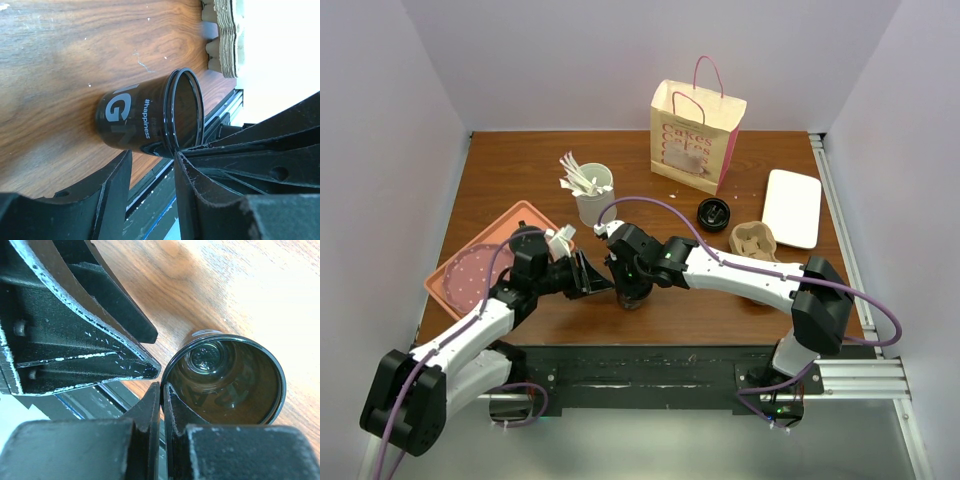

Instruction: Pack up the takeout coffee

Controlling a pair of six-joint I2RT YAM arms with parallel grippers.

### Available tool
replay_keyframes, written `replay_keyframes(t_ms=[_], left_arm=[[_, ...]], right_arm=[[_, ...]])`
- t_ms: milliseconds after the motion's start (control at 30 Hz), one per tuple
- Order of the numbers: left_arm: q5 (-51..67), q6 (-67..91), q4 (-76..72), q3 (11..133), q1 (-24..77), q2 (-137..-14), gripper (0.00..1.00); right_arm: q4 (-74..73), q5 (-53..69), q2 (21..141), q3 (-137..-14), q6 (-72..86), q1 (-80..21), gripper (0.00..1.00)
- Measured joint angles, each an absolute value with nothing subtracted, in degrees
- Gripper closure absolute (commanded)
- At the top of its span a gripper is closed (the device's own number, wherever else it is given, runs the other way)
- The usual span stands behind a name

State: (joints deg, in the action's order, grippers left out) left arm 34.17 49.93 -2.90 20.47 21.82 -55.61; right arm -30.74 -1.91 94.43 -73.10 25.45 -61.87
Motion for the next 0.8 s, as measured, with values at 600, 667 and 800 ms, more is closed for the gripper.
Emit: replay_keyframes(t_ms=[600,667,800], left_arm=[[34.2,50.0,-5.5,20.2,21.8,-58.0,0.56],[34.2,50.0,-5.7,20.1,21.8,-58.0,0.56],[34.3,50.0,-6.2,19.9,21.8,-58.4,0.57]], right_arm=[[-30.6,-1.8,94.4,-73.0,25.5,-61.9,1.0],[-30.6,-1.7,94.4,-73.0,25.5,-61.9,1.0],[-30.6,-1.7,94.4,-73.0,25.5,-61.9,0.98]])
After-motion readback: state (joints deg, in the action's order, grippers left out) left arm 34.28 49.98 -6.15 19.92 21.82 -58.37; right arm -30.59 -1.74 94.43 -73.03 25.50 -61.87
